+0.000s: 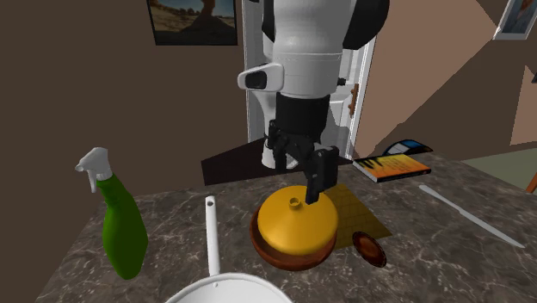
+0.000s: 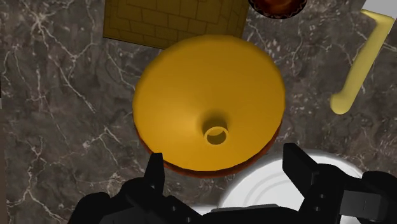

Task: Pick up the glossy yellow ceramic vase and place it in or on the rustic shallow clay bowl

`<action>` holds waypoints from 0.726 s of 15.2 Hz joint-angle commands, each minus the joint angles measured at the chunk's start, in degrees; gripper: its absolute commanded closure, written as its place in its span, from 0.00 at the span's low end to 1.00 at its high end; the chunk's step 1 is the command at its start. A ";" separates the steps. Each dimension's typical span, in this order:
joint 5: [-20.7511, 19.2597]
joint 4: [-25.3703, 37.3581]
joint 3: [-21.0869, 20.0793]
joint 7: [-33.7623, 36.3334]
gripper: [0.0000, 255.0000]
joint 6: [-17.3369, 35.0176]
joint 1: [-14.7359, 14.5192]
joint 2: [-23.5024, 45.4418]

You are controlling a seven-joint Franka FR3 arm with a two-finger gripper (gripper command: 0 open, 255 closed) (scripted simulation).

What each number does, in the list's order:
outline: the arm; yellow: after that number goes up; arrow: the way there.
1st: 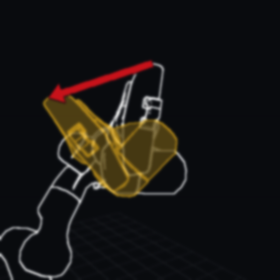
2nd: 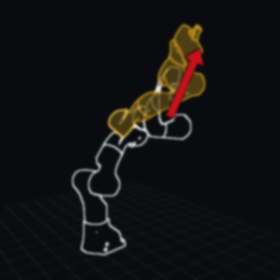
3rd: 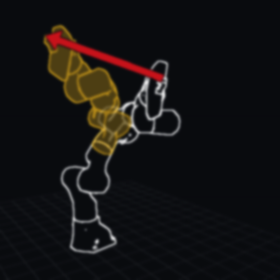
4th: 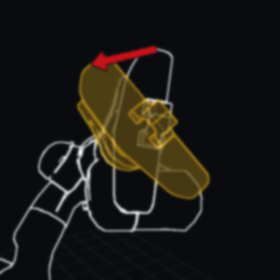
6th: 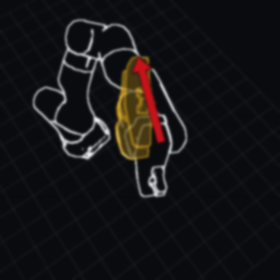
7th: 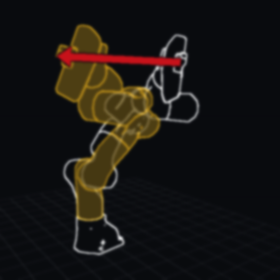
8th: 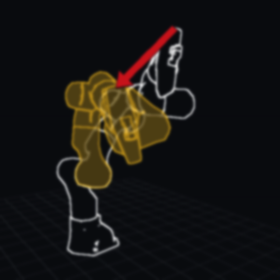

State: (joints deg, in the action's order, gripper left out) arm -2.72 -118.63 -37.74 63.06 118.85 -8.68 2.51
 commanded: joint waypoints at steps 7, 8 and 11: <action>1.68 4.29 0.06 -1.21 0.00 -6.14 0.22 -2.35; 1.68 4.29 0.06 -1.21 0.00 -6.14 0.22 -2.34; 1.68 4.29 0.06 -1.21 0.00 -6.14 0.22 -2.34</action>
